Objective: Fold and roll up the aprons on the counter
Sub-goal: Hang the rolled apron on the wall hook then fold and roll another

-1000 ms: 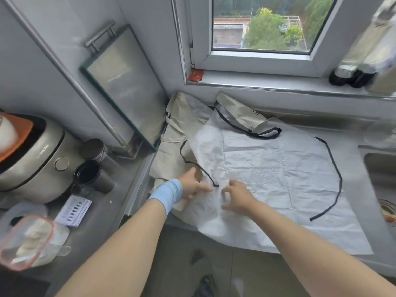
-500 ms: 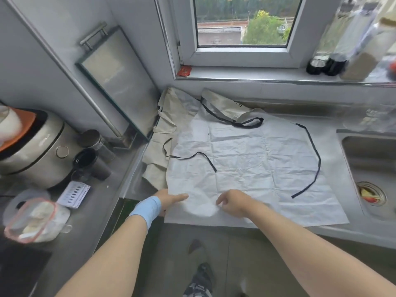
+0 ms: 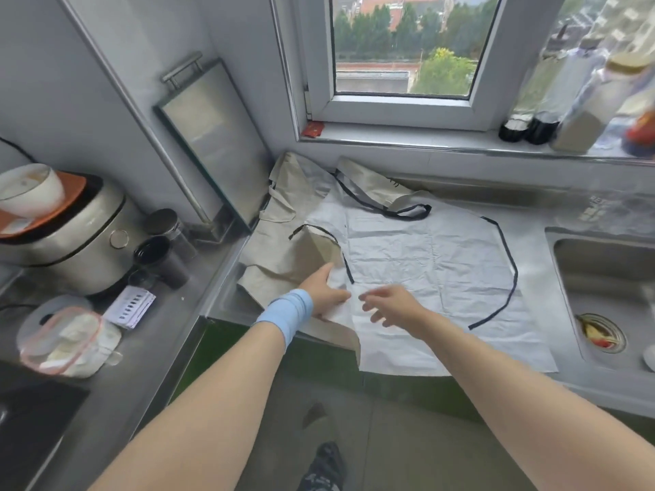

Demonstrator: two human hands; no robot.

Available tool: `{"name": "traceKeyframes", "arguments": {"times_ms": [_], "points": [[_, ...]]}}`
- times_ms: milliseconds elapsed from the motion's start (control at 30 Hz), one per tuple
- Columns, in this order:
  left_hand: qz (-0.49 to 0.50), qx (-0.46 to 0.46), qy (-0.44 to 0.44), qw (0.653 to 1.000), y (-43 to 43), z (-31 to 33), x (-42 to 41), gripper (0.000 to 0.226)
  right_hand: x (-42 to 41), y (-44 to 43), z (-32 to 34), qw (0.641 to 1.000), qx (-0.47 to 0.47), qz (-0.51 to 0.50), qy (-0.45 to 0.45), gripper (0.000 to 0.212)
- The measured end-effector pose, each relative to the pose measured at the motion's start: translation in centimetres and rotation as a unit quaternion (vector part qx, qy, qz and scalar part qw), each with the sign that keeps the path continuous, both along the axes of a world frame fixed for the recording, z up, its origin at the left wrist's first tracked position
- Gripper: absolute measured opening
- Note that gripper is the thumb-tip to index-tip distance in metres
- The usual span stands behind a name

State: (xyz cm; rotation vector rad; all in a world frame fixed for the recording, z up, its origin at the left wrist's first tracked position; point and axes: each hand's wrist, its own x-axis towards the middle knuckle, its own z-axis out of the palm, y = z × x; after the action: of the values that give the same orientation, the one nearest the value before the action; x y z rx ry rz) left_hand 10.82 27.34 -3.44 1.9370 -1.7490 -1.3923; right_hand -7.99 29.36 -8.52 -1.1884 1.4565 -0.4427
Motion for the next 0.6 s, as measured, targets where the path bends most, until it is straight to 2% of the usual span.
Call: {"name": "traceKeyframes", "arguments": {"times_ms": [67,133,167,267,333,400,467,533,600], "points": [[-0.072,0.001,-0.020,0.997,-0.2,0.7,-3.3,0.078,-1.5,-1.6,2.5,0.988,0.043,-0.104,-0.104,0.035],[-0.145,0.016,-0.030,0.989,-0.1,0.8,-6.6,0.077,-3.2,-2.5,4.2,0.984,0.061,-0.134,-0.096,0.051],[-0.174,0.033,-0.034,0.984,0.1,0.7,-8.0,0.079,-3.8,-2.7,4.2,0.988,0.052,-0.136,-0.045,0.050],[-0.243,0.115,-0.026,0.963,0.3,-0.1,-10.6,0.076,-6.0,-2.5,2.7,0.977,0.005,-0.125,0.172,0.022],[-0.260,0.164,-0.031,0.951,-0.1,-0.8,-11.3,0.067,-7.4,-2.2,0.7,0.959,0.016,-0.130,0.252,0.021],[-0.247,0.157,-0.047,0.955,-1.0,-1.6,-11.0,0.056,-8.2,-1.7,-1.1,0.941,0.046,-0.103,0.318,0.016],[-0.230,0.101,-0.081,0.965,-2.6,-2.3,-10.1,0.047,-8.4,-1.5,-2.1,0.917,0.058,-0.052,0.391,0.009],[-0.225,0.027,-0.140,0.964,-4.8,-3.0,-9.0,0.039,-8.1,-1.8,-2.8,0.890,0.021,-0.013,0.456,0.031],[-0.207,-0.014,-0.171,0.963,-7.3,-4.0,-8.3,0.037,-7.9,-3.1,-3.2,0.879,-0.050,0.025,0.474,0.055]]}}
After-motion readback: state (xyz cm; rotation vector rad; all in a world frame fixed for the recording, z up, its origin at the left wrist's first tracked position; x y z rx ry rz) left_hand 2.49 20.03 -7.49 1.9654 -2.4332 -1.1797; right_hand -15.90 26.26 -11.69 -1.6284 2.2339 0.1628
